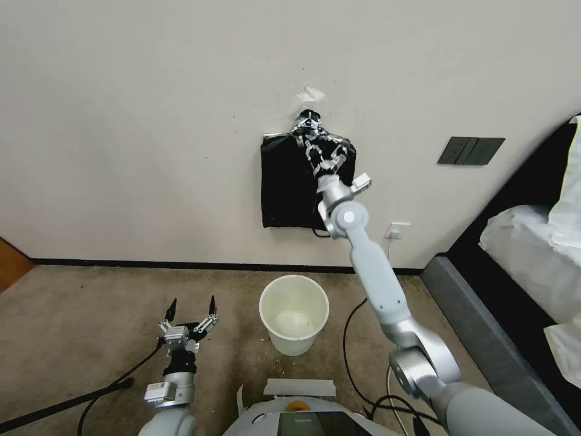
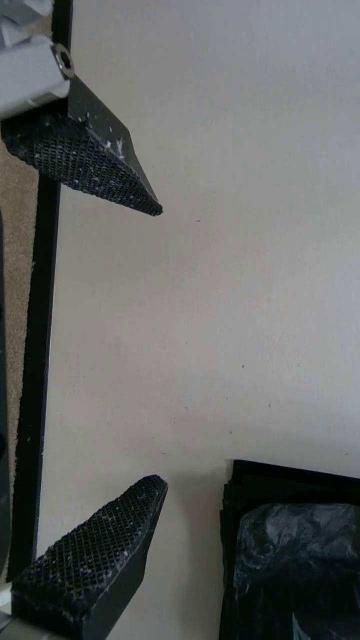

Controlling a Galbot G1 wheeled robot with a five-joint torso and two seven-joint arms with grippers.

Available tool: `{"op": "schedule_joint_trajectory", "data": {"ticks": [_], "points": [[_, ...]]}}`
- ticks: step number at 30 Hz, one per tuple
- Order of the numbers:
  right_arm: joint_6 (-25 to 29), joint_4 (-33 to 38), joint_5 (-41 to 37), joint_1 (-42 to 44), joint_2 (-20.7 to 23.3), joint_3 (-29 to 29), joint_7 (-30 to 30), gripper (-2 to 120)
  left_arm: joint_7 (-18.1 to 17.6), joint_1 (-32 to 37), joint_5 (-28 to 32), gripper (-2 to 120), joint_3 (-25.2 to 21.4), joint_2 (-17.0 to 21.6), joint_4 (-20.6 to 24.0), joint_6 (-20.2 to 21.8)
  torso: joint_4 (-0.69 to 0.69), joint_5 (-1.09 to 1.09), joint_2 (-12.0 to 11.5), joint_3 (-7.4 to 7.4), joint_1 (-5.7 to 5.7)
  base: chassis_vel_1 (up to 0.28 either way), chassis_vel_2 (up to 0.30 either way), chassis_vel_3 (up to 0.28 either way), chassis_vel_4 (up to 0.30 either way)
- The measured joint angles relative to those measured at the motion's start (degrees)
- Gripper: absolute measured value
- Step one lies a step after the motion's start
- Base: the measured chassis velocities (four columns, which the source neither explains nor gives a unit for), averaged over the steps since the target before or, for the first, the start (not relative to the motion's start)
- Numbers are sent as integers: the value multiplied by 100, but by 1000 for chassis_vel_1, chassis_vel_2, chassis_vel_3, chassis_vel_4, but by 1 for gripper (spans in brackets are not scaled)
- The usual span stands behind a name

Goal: Place a trash bag onto the trash bin.

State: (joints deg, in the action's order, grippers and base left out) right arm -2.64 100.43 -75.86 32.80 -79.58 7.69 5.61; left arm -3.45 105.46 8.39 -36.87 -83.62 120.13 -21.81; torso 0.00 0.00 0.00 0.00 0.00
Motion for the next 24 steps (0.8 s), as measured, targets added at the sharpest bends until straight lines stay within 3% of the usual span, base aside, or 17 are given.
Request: {"op": "schedule_joint_trajectory", "data": {"ticks": [8, 24], "points": [[-13, 935, 306, 1369, 145, -79, 101, 0, 3, 37, -16, 100, 110, 1, 7, -44, 0, 0, 0, 0, 0, 0, 0, 0, 0], [-118, 1761, 969, 2507, 589, -241, -13, 0, 6, -42, -34, 100, 339, -6, 2, -44, 0, 0, 0, 0, 0, 0, 0, 0, 0]]}}
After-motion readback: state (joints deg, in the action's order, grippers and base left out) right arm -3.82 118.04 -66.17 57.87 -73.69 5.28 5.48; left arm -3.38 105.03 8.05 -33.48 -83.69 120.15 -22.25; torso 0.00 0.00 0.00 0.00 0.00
